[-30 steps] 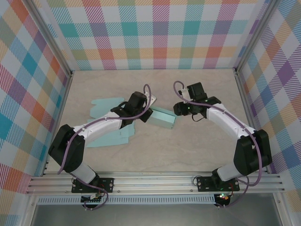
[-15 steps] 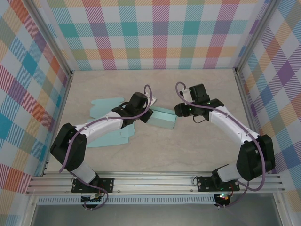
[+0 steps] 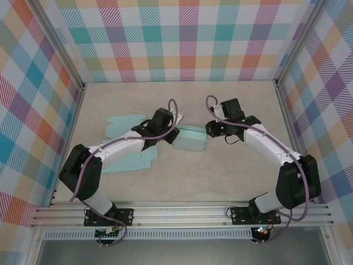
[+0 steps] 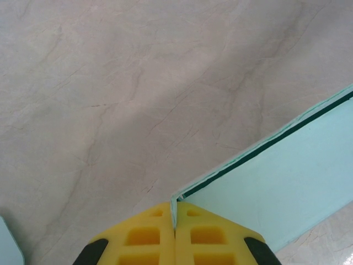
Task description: Fold the paper box
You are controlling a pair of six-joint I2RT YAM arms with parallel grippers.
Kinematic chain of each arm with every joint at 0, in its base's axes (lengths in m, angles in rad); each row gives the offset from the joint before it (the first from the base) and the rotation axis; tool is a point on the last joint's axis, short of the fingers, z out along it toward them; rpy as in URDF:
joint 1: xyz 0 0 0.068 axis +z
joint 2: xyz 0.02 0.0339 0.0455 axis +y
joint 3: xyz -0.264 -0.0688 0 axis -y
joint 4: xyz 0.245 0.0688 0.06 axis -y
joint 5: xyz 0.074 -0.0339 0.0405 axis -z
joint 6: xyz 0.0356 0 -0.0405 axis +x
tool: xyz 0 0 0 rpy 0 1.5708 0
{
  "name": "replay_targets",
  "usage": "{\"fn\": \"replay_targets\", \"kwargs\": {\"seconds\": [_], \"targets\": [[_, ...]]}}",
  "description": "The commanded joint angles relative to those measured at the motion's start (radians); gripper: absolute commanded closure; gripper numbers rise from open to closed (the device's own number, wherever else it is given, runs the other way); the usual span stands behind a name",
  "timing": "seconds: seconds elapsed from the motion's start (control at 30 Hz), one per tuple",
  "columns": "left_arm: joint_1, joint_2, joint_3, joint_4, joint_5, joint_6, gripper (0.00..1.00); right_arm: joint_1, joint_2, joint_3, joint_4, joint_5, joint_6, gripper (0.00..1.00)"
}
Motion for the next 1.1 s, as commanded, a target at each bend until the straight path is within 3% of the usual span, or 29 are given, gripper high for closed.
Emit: {"fn": "replay_targets", "kwargs": {"seconds": [0.0,0.13,0.5,0.73,1.07], "targets": [[-0.014,0.009,0.010,0.023,-0.019,-0.028,1.00,0.001,0.022,0.015,-0.038,-0.006,0.016,0.79],[-0.014,0.004,0.002,0.031,-0.017,-0.019,1.00,0.001,0.021,0.009,-0.042,0.025,0.009,0.71],[-0.014,0.013,0.010,0.029,-0.013,-0.010,1.00,0.002,0.052,0.021,-0.054,0.029,0.002,0.72],[-0.014,0.002,-0.003,0.041,-0.008,0.004,1.00,0.002,0.039,0.013,-0.055,0.079,-0.013,0.62],[-0.014,0.008,0.005,0.032,-0.008,0.000,1.00,0.002,0.044,0.042,-0.067,0.056,-0.021,0.75]]}}
